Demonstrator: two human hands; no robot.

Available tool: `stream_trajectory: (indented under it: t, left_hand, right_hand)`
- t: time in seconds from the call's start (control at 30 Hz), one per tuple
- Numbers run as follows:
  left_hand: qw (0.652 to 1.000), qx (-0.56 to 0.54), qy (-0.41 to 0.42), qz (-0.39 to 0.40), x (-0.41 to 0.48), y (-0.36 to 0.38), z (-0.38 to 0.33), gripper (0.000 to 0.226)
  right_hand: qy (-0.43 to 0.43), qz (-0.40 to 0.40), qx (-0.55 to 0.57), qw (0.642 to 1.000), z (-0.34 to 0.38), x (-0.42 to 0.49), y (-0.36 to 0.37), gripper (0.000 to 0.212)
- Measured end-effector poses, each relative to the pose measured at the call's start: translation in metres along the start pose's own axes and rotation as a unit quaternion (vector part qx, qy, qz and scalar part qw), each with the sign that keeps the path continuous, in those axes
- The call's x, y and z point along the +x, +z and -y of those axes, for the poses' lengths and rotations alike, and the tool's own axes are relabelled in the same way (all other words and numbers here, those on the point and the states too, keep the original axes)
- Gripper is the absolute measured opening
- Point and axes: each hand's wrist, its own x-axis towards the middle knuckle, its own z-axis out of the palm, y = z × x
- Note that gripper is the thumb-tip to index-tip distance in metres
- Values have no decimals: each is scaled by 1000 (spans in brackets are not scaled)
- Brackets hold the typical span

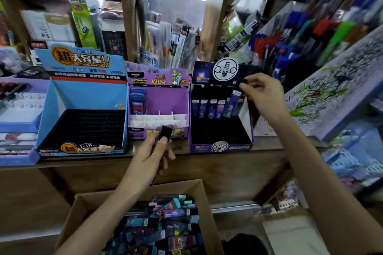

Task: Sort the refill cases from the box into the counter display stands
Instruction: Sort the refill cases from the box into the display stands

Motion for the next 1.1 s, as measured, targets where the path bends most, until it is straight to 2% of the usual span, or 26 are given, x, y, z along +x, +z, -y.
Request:
stream_trajectory:
  t: [0.1, 0.2, 0.37, 0.6, 0.77, 0.9, 0.93, 1.0, 1.07, 1.1]
  left_hand:
    - [1000, 4, -2, 7, -1, 5, 1, 26]
    - [1000, 6, -5, 8, 1, 10, 2, 21]
    - [1000, 3, -13, 10, 3, 16, 2, 17]
    - [1000, -5, -17, 19, 5, 27, 1, 20]
    - [999, -10, -12, 29, 5, 36, 0, 16]
    - [999, -16, -1, 36, 7, 45, -5, 16]
    - [999, -22, 1, 34, 9, 47, -7, 17]
    - [999, -29, 9, 35, 13, 54, -12, 18]
    - [998, -15, 28, 52, 18, 64, -18, 16]
    - [997, -3, 42, 60, 21, 70, -21, 14]
  right_hand:
    - [-4, 18, -49, 999, -18, 13, -1, 7]
    - [-17, 55, -63, 996, -27, 16, 5, 10]
    - [-22, 106, -46, 993, -30, 15, 3, 12]
    - [53, 43, -35, 997, -45, 13, 18, 25]
    - [70, 31, -66, 995, -40, 10, 26, 25]
    - [57, 33, -188, 980, -26, -5, 19, 26]
    - [40, 32, -179, 983, -20, -16, 18, 26]
    - [22, 86, -44, 995, -3, -43, 20, 22]
    - [35, 170, 102, 979, 11, -67, 27, 16]
    - [31, 189, 135, 972, 15, -75, 29, 14]
